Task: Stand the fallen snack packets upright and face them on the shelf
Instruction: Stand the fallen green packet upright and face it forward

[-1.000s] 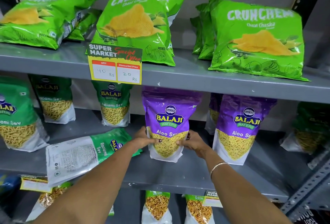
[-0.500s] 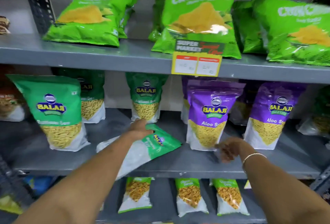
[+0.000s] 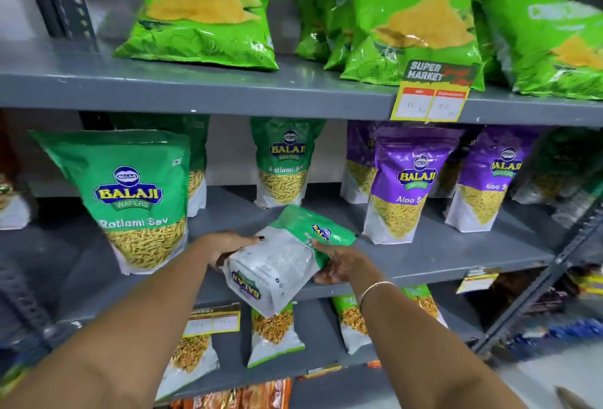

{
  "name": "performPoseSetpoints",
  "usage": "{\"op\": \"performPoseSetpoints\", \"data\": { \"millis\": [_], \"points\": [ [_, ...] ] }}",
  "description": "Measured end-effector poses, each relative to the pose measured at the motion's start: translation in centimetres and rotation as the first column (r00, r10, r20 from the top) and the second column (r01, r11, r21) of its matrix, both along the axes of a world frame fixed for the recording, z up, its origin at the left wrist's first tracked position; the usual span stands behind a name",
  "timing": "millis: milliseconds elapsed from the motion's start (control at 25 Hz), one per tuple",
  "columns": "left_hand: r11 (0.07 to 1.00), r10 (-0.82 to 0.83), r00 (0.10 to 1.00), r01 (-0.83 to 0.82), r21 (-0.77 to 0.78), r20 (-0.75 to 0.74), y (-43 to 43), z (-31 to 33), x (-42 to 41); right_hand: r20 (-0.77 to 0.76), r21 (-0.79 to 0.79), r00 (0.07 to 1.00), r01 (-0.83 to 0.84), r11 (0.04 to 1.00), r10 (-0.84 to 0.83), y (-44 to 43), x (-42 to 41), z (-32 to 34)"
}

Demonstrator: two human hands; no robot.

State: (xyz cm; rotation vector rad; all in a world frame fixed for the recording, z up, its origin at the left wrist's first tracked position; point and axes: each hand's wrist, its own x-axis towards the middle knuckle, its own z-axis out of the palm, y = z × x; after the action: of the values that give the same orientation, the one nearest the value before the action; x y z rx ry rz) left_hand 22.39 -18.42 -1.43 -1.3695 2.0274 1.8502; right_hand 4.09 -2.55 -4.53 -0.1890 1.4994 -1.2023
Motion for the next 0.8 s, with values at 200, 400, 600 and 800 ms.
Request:
{"op": "performPoseSetpoints", "data": {
  "millis": [200,400,600,800],
  "points": [
    [0.993,-0.118,0.985,0.121,-0.013,0.127,0.4,1.6,0.7,0.009,-0.199,1.0,-0.004,0.98,0.006,0.6,0.0,1.8],
    [0.98,-0.122,0.99,0.131,-0.146,0.071,0.6,3.8,0.2,-0.273,-0.246,0.962,-0.075,0.966,0.005,-0.6,-0.8,7.2],
    [0.922,0.009,0.997,-0.036,-0.384,-0.072,-0.2,2.6,-1.3,-0.532,-0.31,0.838,-0.057,0.949,-0.123,-3.5,-0.9,9.6],
    [0.841,0.164,0.962,-0.251,-0.479,-0.216,0.3,0.8,-2.9,-0.67,-0.343,0.712,-0.047,0.938,-0.209,-5.2,-1.3,8.2]
  ]
}}
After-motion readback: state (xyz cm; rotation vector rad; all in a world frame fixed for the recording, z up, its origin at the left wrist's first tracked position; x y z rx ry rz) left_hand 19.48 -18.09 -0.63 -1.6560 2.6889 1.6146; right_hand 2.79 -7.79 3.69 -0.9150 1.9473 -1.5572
